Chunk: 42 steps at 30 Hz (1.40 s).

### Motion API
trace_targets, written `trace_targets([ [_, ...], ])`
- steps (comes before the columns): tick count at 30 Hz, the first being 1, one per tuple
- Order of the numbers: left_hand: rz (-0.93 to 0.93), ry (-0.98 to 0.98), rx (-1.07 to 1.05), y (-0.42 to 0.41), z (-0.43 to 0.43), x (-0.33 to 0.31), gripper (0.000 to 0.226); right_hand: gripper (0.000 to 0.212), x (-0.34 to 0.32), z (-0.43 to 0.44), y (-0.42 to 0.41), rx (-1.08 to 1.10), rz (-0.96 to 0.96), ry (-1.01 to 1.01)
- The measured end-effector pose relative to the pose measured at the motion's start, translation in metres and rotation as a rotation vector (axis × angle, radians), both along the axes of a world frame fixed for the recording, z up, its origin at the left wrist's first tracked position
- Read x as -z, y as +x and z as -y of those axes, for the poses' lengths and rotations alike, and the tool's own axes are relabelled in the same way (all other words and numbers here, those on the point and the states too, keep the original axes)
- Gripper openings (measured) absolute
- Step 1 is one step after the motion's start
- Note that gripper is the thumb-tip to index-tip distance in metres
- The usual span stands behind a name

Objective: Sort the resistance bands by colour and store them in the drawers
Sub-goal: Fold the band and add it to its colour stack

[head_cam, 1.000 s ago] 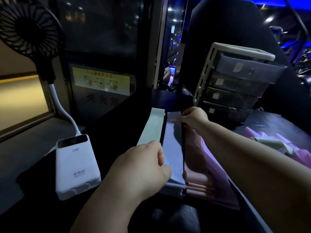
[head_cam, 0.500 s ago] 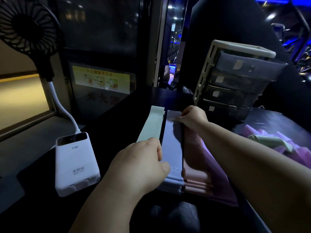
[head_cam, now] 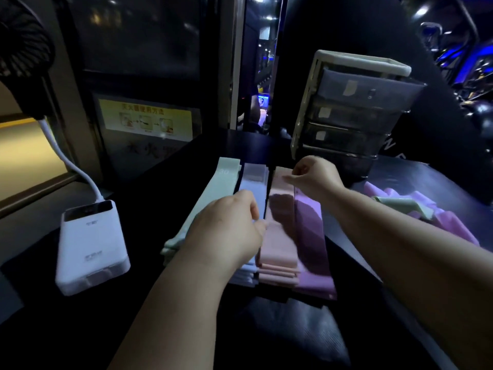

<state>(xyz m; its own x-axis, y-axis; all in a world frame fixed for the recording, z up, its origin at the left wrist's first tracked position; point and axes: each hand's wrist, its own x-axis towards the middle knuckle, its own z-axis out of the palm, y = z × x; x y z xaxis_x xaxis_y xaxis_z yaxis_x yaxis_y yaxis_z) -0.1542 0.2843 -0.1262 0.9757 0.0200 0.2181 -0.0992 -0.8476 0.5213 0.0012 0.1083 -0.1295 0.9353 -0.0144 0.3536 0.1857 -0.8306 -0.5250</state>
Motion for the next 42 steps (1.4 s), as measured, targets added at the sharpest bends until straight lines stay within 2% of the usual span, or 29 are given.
trace_targets([
  [6, 0.034, 0.011, 0.012, 0.003, 0.043, -0.003, 0.021, 0.019, -0.013, 0.077, -0.033, 0.047, 0.145, -0.127],
  [10, 0.042, 0.008, 0.078, -0.002, 0.087, -0.008, 0.018, 0.022, -0.011, 0.149, -0.052, 0.194, 0.184, -0.167],
  [13, 0.053, 0.036, 0.132, -0.002, 0.12, -0.016, 0.015, 0.02, -0.007, 0.192, -0.064, 0.308, 0.175, -0.094],
  [18, 0.006, 0.056, 0.228, 0.01, 0.186, -0.025, 0.007, 0.021, 0.014, 0.237, -0.073, 0.364, 0.172, 0.022],
  [19, -0.02, 0.061, 0.238, 0.017, 0.198, -0.022, 0.005, 0.021, 0.018, 0.242, -0.073, 0.359, 0.16, 0.037],
  [22, -0.103, 0.112, 0.171, 0.044, 0.226, -0.011, 0.032, 0.017, 0.026, 0.25, -0.072, 0.293, 0.104, 0.079],
  [25, -0.16, 0.105, 0.065, 0.064, 0.242, 0.0, 0.046, 0.022, 0.029, 0.253, -0.069, 0.228, 0.091, 0.074],
  [29, -0.104, 0.007, 0.019, 0.075, 0.252, 0.019, 0.045, 0.037, 0.029, 0.246, -0.064, 0.163, 0.099, -0.025],
  [32, -0.092, -0.038, 0.027, 0.081, 0.25, 0.026, 0.046, 0.035, 0.025, 0.24, -0.057, 0.16, 0.036, -0.116],
  [36, -0.08, -0.068, 0.009, 0.085, 0.245, 0.029, 0.049, 0.031, 0.025, 0.232, -0.057, 0.089, -0.034, -0.108],
  [39, -0.081, -0.081, 0.02, 0.087, 0.244, 0.032, 0.051, 0.017, 0.028, 0.233, -0.056, 0.095, -0.033, -0.1],
  [42, -0.09, -0.158, 0.026, 0.087, 0.244, 0.032, 0.049, 0.023, 0.028, 0.236, -0.054, 0.078, 0.002, 0.038],
])
